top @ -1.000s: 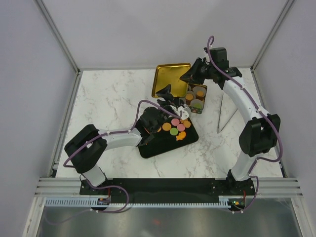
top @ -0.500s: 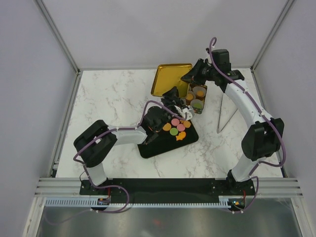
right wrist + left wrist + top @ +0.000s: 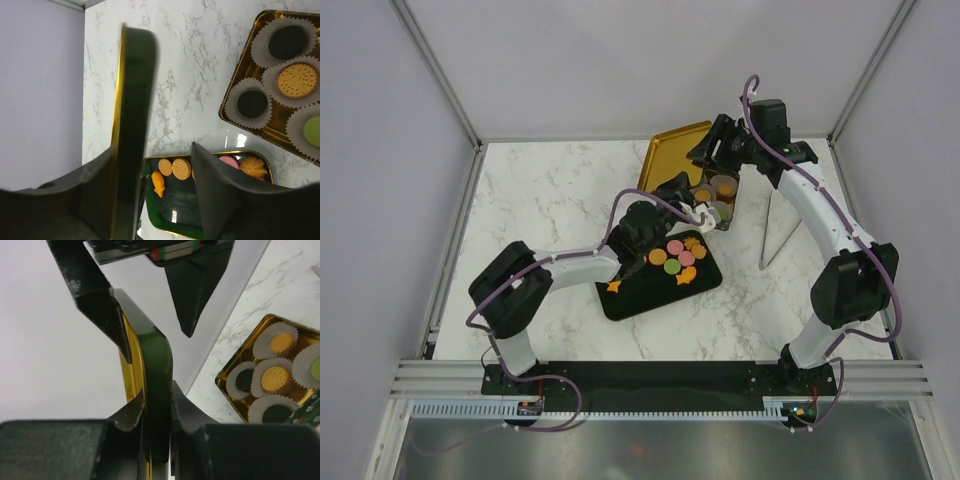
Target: Pack the cookies
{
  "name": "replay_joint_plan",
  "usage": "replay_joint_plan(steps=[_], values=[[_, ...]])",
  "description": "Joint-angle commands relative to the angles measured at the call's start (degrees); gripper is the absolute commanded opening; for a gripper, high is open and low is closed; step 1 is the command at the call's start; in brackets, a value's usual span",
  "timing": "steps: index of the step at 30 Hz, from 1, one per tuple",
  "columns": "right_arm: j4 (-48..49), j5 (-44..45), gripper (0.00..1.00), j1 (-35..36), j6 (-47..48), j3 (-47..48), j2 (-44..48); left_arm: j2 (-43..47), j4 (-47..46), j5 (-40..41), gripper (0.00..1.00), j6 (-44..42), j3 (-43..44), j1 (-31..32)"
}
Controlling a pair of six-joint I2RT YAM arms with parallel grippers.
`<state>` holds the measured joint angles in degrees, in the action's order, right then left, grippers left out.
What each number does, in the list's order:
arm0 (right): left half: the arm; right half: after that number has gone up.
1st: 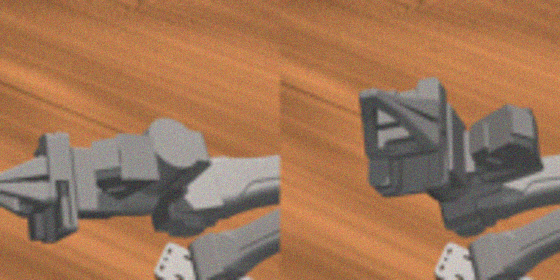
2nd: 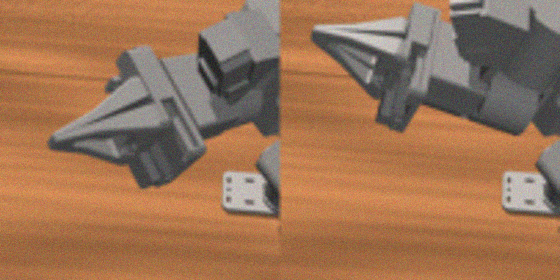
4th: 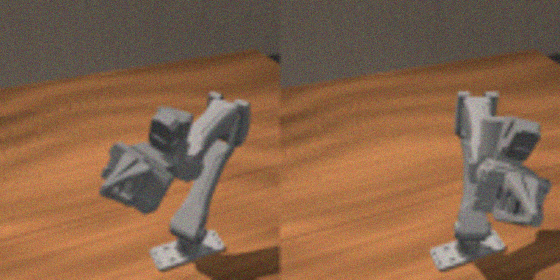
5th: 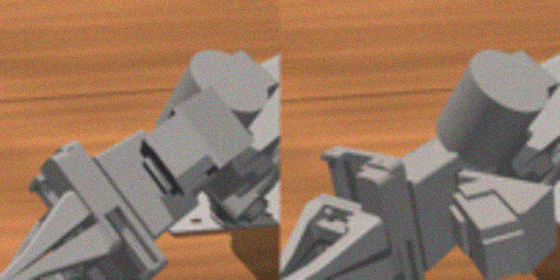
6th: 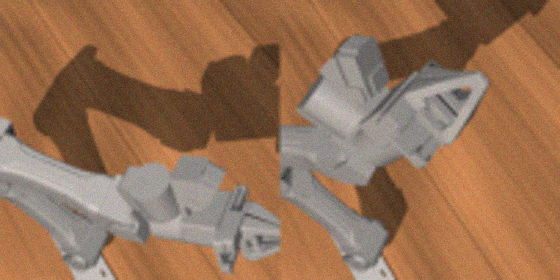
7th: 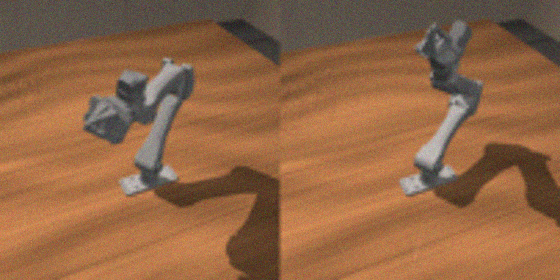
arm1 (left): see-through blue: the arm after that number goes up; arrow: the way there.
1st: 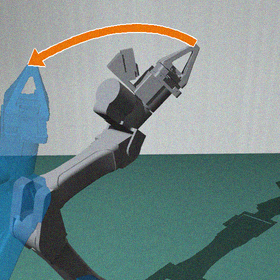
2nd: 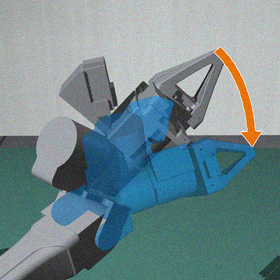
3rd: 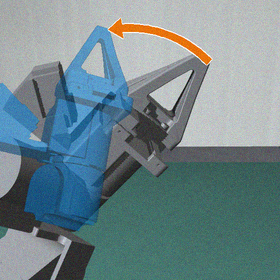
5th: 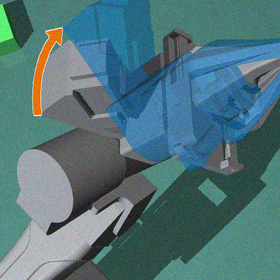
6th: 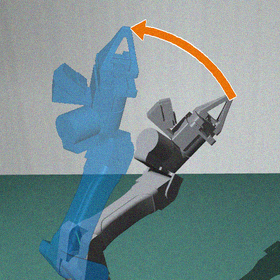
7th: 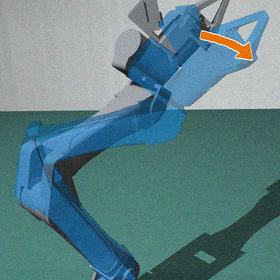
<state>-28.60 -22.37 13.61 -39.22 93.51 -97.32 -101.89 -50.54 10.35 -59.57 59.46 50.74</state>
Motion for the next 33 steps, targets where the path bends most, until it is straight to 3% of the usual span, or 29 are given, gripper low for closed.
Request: replay_joint_plan(steps=[1,3,8,13,19,25,29,33], values=[[-3.91,7.06,0.71,-0.6,7.84,5.61,1.25,6.96,7.16,-1.37,0.02,11.48,7.06,-1.7],[-4.18,12.32,0.81,-0.6,8.81,8.6,2.13,7.84,10.88,-2.61,0.02,15.0,8.12,-1.96],[-5.33,22.01,0.92,-0.69,10.83,12.74,4.5,8.11,25.72,-9.11,0.02,26.31,15.06,-4.59],[-3.92,30.36,0.95,-1.39,10.75,10.9,6.0,7.5,36.2,-19.98,0.02,40.55,24.7,-8.11],[-1.02,31.24,0.97,-2.71,10.39,7.47,5.74,1.96,49.56,-38.27,0.02,58.38,38.5,-13.99],[1.09,28.71,0.98,-4.46,11.09,6.95,3.19,-9.08,52.48,-55.77,0.02,79.82,50.38,-20.94],[9.42,23.87,0.98,-4.55,11.19,-2.88,5.12,-19.03,53.45,-65.0,0.02,92.33,59.09,-24.02],[15.14,20.19,0.98,-4.64,10.83,-9.22,5.12,-26.07,47.85,-72.29,0.02,104.88,63.4,-24.64]])
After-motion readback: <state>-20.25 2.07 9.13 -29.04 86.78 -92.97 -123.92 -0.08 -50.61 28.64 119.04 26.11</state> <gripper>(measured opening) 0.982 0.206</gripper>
